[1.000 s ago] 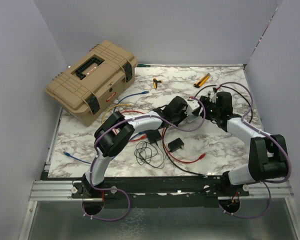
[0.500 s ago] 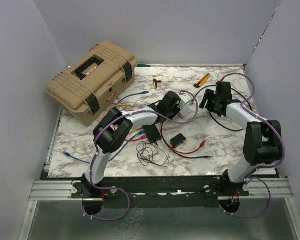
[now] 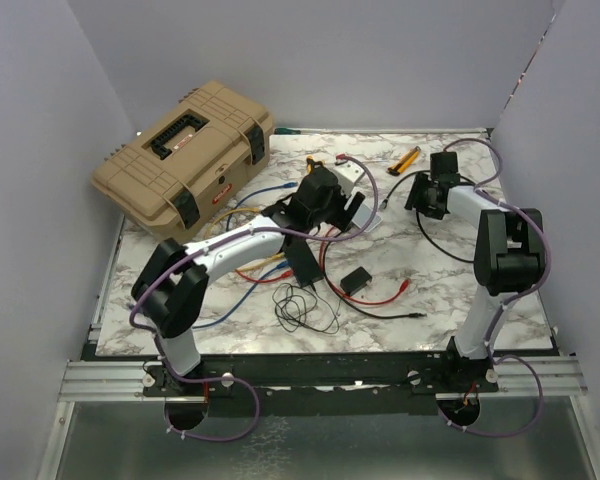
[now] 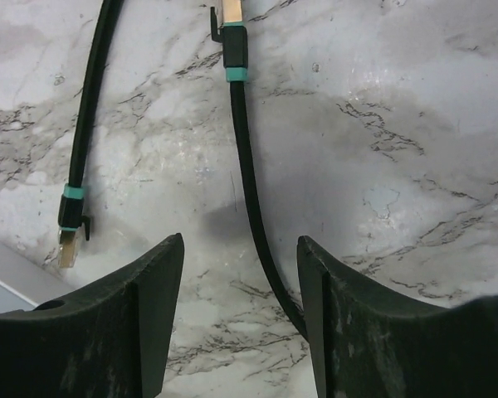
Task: Insert the plug into the switch port
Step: Insert the connector into the switch port, then pick up the connector from the center of the board.
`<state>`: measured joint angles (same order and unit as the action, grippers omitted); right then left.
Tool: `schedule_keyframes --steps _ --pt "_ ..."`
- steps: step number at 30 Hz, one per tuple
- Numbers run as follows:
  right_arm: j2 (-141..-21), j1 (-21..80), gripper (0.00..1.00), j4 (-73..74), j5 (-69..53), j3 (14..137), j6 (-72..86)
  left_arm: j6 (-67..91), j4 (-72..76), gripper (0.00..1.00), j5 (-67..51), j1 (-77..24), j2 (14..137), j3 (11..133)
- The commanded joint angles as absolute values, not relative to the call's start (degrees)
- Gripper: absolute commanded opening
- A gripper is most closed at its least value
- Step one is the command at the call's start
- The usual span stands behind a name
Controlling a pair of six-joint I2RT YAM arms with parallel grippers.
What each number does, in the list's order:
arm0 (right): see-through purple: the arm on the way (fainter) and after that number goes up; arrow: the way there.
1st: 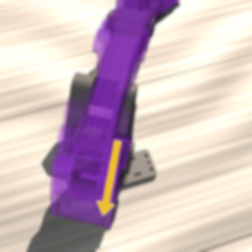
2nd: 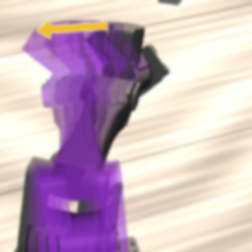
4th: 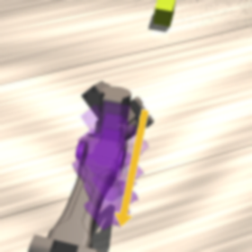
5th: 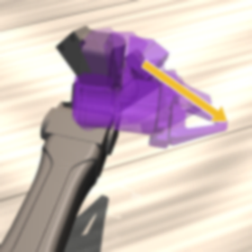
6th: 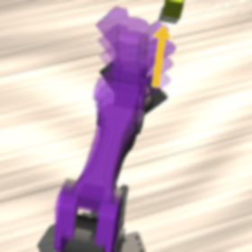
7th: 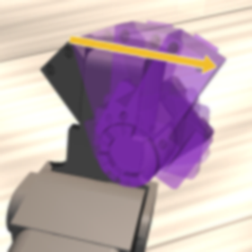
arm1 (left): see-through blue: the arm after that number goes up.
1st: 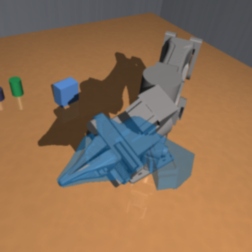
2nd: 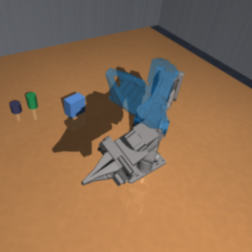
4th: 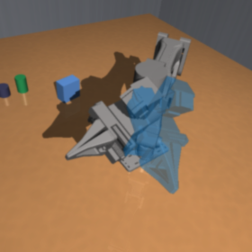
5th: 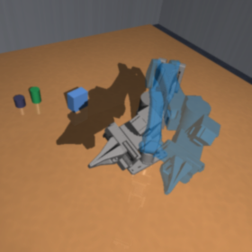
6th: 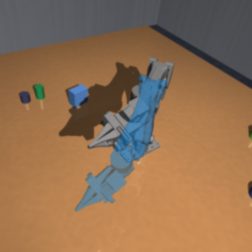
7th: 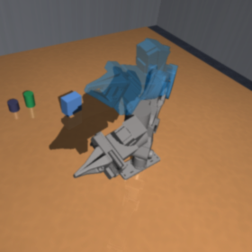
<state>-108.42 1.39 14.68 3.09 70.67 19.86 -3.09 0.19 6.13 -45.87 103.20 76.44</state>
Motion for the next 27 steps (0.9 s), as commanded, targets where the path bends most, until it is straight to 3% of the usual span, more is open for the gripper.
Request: schedule_keyframes --steps 1,8,14,17,27 --pt "-112.2 1.4 0.58 17.9 5.8 73.2 18.5 4.1 0.3 0.80 13.2 -46.1 95.7 70.0" --pt "-114.8 1.4 0.47 19.3 6.6 73.5 18.0 9.3 5.3 0.93 20.1 -46.1 86.0 57.8" --pt "-113.8 1.4 0.12 21.1 6.6 71.9 18.0 8.8 8.7 0.96 20.8 -46.1 83.8 54.0" --pt "-111.5 1.4 0.02 21.6 6.1 70.1 18.4 8.5 9.7 0.96 21.2 -46.1 83.0 52.1" --pt "-92.7 1.4 0.01 20.4 2.6 60.1 20.4 9.4 11.9 0.99 22.5 -46.1 80.0 49.3"
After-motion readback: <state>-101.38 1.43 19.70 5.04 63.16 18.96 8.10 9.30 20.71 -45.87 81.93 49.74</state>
